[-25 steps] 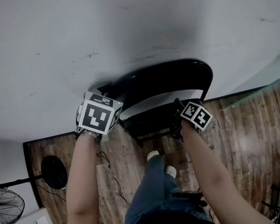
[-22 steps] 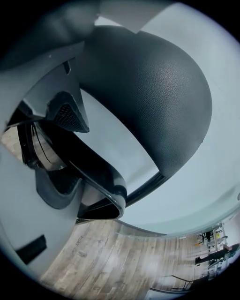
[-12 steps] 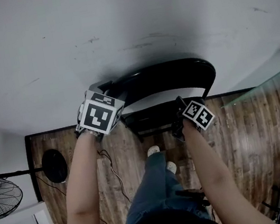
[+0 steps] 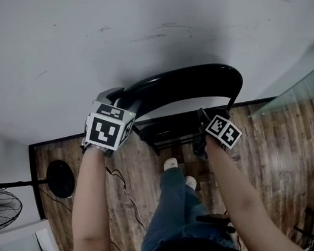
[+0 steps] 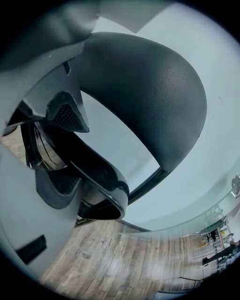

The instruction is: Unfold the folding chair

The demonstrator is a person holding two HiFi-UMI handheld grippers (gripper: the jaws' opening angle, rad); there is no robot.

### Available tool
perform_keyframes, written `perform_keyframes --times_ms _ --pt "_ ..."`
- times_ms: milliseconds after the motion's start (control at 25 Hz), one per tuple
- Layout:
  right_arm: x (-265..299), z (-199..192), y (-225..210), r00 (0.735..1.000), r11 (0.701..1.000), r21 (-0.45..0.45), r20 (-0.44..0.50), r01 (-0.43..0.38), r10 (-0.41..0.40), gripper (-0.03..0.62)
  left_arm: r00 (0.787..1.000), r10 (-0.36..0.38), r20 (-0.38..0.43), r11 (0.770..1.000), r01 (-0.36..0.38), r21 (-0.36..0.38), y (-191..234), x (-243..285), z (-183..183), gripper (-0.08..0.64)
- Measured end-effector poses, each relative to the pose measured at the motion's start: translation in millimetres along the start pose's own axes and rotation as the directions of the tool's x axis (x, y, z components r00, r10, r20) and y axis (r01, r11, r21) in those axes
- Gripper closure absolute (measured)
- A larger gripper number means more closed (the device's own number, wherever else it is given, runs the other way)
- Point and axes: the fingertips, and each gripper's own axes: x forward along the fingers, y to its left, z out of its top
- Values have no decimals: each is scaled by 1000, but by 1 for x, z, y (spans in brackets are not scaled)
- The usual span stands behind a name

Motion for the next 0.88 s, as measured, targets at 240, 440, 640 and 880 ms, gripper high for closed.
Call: perform_keyframes --times_ms 240,440,640,880 --pt "-17 -8 -7 1000 1000 6 8 -12 12 359 1000 14 13 1000 -14 -3 -11 -9 -5 348" --pt "-28 -16 -11 999 1000 8 24 -25 24 359 1000 3 31 1000 -3 -5 -14 -14 -9 348" --pt "-33 -19 -13 997 997 31 26 -77 76 373 998 1 64 1000 -1 0 -15 -14 -9 350" --pt "-39 -24 -11 992 993 42 76 -108 105 405 995 -16 101 1000 15 12 -16 -16 -10 351"
